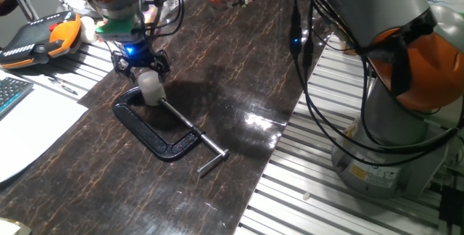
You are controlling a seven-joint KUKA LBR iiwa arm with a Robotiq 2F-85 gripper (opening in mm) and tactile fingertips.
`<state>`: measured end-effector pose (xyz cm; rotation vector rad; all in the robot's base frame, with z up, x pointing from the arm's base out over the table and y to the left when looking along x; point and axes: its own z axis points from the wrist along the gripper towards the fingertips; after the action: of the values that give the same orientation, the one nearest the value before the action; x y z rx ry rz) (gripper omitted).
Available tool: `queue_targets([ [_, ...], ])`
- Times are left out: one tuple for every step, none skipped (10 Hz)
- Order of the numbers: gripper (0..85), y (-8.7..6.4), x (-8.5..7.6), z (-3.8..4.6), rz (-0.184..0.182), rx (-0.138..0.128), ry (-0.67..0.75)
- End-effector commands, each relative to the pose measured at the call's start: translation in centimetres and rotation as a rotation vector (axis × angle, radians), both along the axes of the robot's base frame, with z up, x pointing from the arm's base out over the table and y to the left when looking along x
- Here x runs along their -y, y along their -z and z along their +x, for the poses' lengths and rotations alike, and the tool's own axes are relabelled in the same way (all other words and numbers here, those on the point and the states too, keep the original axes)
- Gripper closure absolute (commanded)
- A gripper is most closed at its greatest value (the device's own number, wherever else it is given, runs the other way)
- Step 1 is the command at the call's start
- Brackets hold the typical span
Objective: Screw the lid onto the jar
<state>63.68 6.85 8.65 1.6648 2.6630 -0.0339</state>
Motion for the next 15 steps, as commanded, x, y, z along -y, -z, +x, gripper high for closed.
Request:
queue_targets([
  [2.3, -0.01, -0.01, 0.01, 0.0, 0.0, -1.069],
  [2.7, -0.02, 0.01, 0.0, -0.007, -0.001, -1.087],
  [2.7, -0.09, 0.02, -0.04, -0.009, -0.001, -1.101],
  [3.0, -0.12, 0.02, -0.07, -0.009, -0.001, -1.107],
  [3.3, -0.15, 0.05, -0.1, -0.012, -0.001, -1.109],
  [3.3, -0.14, 0.08, -0.15, -0.021, -0.001, -1.117],
  [3.3, -0.1, 0.11, -0.17, -0.025, 0.0, -1.121],
  [3.3, -0.1, 0.12, -0.18, -0.03, 0.001, -1.125],
  [3.3, -0.12, 0.15, -0.18, -0.033, 0.005, -1.135],
  [3.3, -0.13, 0.17, -0.2, -0.034, 0.007, -1.154],
  [3.3, -0.13, 0.15, -0.22, -0.033, 0.013, -1.171],
  [4.0, -0.16, 0.14, -0.26, -0.031, 0.023, -1.189],
  [4.3, -0.17, 0.13, -0.3, -0.035, 0.03, -1.208],
  [4.7, -0.18, 0.14, -0.35, -0.035, 0.032, -1.226],
  [5.0, -0.18, 0.18, -0.4, -0.031, 0.034, -1.235],
])
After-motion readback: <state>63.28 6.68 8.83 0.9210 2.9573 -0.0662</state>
